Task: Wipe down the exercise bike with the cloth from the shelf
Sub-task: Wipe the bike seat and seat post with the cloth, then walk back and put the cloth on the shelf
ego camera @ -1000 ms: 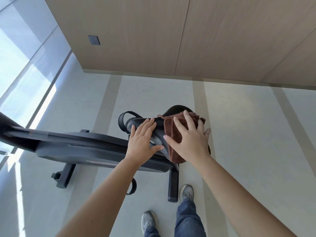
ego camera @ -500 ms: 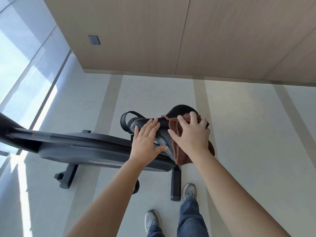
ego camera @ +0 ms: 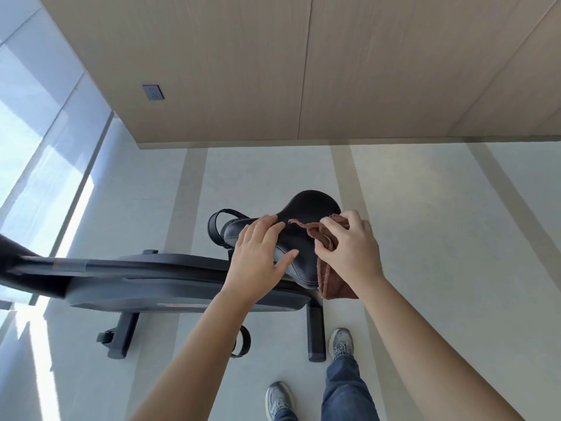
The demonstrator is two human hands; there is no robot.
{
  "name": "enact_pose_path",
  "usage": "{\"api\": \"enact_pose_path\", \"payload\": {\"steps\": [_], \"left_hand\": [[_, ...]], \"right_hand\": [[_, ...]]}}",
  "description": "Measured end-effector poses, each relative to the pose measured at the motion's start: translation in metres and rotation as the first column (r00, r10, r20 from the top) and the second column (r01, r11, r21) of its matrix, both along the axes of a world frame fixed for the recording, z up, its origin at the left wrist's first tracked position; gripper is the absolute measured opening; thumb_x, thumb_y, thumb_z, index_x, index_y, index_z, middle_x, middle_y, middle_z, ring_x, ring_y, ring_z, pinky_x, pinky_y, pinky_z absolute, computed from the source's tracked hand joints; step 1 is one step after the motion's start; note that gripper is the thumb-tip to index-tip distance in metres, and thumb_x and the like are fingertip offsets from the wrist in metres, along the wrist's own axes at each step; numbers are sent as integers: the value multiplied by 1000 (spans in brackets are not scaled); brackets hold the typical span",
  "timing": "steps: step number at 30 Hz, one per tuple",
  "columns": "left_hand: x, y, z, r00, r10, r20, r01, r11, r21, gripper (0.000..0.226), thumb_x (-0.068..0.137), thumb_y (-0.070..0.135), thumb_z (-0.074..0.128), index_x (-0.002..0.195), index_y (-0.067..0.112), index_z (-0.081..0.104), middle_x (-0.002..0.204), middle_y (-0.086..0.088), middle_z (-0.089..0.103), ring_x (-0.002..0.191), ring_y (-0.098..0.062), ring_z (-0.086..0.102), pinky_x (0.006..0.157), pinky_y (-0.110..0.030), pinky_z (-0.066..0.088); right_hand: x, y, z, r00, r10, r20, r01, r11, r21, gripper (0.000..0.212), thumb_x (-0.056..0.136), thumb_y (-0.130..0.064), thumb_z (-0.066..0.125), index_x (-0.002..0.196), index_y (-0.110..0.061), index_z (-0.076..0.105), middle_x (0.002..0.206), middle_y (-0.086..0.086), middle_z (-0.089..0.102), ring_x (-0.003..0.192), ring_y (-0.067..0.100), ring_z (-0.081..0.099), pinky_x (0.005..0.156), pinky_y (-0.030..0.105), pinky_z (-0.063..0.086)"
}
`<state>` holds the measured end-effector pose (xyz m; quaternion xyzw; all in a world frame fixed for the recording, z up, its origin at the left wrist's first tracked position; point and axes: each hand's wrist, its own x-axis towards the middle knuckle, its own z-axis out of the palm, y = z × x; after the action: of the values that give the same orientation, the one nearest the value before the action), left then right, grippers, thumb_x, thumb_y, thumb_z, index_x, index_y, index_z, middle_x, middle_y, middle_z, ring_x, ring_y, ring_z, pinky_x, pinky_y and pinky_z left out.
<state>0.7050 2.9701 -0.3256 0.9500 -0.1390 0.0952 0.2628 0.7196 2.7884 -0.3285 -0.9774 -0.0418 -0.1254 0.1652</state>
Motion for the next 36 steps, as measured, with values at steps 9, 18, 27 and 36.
{"api": "enact_pose_path", "payload": {"steps": [9, 18, 27, 36], "left_hand": [[-12, -67, 38, 996, -85, -3, 85, 996, 25, 45, 87, 24, 60, 126, 6, 52, 136, -12, 47, 133, -28, 33, 109, -45, 24], [-14, -180, 74, 940, -307, 151, 305, 952, 40, 36, 80, 12, 68, 112, -1, 60, 121, -20, 59, 119, -38, 49, 99, -55, 38], [-30, -361, 88, 819, -550, 163, 550, 833, 50, 34, 79, 9, 68, 110, -2, 61, 119, -21, 59, 117, -38, 51, 96, -57, 40], [-80, -588, 103, 623, -758, 195, 767, 640, 38, 36, 77, 8, 70, 110, -1, 62, 119, -19, 60, 118, -37, 51, 97, -57, 37]], "right_hand": [[-31, -55, 44, 974, -203, 103, 195, 977, 86, 31, 70, -27, 72, 100, -18, 68, 99, 13, 56, 82, 34, 53, 55, 34, 49], [-78, -153, 72, 875, -465, 137, 450, 884, 125, 33, 68, -24, 74, 100, -20, 69, 100, 11, 55, 83, 34, 52, 55, 35, 49], [-129, -315, 93, 725, -666, 177, 633, 745, 212, 35, 70, -25, 74, 104, -22, 68, 104, 9, 55, 87, 32, 52, 63, 35, 50], [-220, -513, 117, 461, -855, 239, 794, 518, 319, 34, 67, -20, 75, 101, -20, 70, 102, 10, 56, 84, 32, 57, 71, 29, 45]]}}
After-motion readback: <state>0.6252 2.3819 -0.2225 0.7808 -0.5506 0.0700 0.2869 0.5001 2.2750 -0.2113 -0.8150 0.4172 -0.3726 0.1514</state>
